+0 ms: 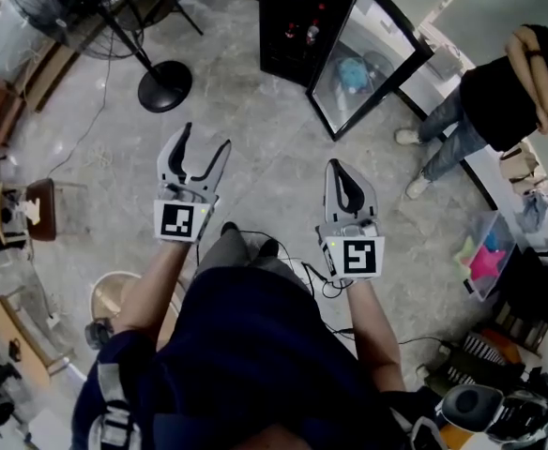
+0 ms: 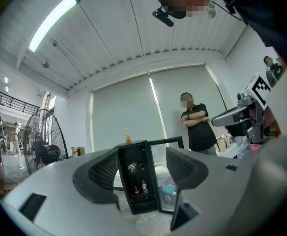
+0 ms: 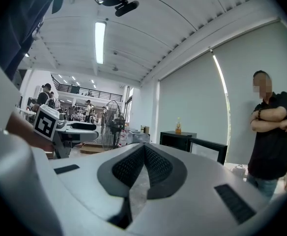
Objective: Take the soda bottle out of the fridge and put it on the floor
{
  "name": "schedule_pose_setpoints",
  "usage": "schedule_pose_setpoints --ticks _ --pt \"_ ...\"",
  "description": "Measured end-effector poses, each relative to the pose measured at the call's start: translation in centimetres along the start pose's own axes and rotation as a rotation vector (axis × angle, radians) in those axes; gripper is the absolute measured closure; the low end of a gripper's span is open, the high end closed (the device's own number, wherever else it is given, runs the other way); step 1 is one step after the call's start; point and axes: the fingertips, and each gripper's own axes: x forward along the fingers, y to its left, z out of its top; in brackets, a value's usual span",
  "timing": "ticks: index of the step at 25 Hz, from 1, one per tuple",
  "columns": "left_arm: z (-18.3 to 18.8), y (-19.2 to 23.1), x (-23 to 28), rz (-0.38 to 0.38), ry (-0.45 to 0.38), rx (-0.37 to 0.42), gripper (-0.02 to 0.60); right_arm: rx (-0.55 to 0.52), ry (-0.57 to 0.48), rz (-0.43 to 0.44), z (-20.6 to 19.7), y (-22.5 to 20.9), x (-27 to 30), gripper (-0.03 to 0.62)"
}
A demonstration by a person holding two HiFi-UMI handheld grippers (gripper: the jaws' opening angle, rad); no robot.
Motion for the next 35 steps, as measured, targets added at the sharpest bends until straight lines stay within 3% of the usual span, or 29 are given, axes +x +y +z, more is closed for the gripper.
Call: schedule_pose_setpoints --ticks 10,17,19,22,23,28,35 --pt "-1.7 3.3 7.3 -0.033 -0.027 0.001 0.282 -0.001 0.019 -0.038 -1.5 -2.8 5.4 0.577" --pt "-4.6 9.3 19.9 -0.105 -0.097 -0.020 0.281 -0.026 0.012 -0.113 -2.8 -7.1 19.0 0.576" --pt "-6.3 10.4 24.9 -0.161 -0.082 -0.012 0.282 -0.036 0.028 -0.138 -3.7 -9.2 23.9 0.576" --pt "-9.5 11.7 32.6 -0.255 -0.012 0.070 0.281 -0.026 0.053 -0.166 -5.5 -12.9 31.1 0.577" --pt "-10.2 12.4 34.5 -0.269 0.001 0.055 0.282 -0.023 0.059 -0.178 -5.7 -13.6 32.8 0.576" --pt "-11.8 14.7 40.9 -0.303 -0.001 0.033 0.282 0.009 0.090 -0.241 -5.7 -15.8 37.6 0.577" --pt "-15.7 13.9 48.4 -0.306 0.033 0.019 0.282 0.023 0.120 -0.238 -9.0 -18.4 41.7 0.576"
